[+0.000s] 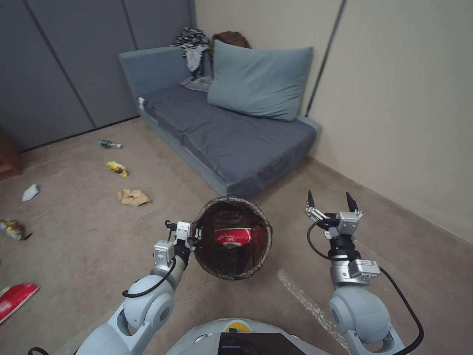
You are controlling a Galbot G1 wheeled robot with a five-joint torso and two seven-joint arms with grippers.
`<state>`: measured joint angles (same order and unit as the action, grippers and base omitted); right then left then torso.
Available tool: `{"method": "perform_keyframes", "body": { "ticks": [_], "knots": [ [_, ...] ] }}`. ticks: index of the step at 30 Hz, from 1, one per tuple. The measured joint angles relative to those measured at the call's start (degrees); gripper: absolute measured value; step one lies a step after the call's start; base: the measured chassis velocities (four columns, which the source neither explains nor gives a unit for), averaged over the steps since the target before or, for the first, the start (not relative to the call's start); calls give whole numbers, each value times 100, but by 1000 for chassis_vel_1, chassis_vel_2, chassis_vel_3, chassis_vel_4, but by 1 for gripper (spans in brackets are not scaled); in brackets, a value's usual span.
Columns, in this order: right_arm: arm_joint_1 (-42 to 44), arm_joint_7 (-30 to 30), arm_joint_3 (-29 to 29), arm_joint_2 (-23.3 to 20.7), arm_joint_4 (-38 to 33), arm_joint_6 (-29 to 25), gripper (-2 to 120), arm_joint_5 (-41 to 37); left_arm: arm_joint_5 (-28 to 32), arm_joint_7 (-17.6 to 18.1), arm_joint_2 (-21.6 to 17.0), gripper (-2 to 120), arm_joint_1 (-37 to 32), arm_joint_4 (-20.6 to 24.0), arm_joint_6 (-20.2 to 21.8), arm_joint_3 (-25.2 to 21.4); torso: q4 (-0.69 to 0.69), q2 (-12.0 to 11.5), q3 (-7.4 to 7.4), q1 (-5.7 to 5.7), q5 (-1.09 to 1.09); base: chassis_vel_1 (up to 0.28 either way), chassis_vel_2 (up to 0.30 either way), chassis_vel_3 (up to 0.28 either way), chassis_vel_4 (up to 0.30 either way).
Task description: Pick up the trash bin, then pick up the garbage from the floor and place it into the trash bin.
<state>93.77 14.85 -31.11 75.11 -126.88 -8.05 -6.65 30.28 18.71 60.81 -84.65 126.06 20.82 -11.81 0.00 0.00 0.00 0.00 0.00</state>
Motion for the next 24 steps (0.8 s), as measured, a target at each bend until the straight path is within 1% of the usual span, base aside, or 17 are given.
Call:
{"method": "perform_keyframes", "body": {
  "ticks": [6, 10, 18, 24],
  "knots": [
    [-10, 5, 2, -13, -7, 14, 100, -6, 2, 0, 0, 4, 3, 3, -6, -4, 0, 0, 0, 0, -1, 131, 126, 110, 124],
    [-18, 11, 2, -18, -16, 26, 100, -12, 7, 0, 2, 4, 20, 3, -12, -3, -2, 0, 0, 0, -1, 108, 131, 127, 131],
    [-18, 13, 6, -16, -20, 27, 100, -11, 7, 2, 9, 4, 25, 1, -19, -14, 1, 0, 0, 0, 0, 141, 122, 140, 130],
    [-28, 15, 16, -12, -21, 27, 100, -10, 4, 2, 20, 4, 22, -2, -23, -29, -2, 0, 0, 0, 0, 116, 116, 116, 111]
  ]
}}
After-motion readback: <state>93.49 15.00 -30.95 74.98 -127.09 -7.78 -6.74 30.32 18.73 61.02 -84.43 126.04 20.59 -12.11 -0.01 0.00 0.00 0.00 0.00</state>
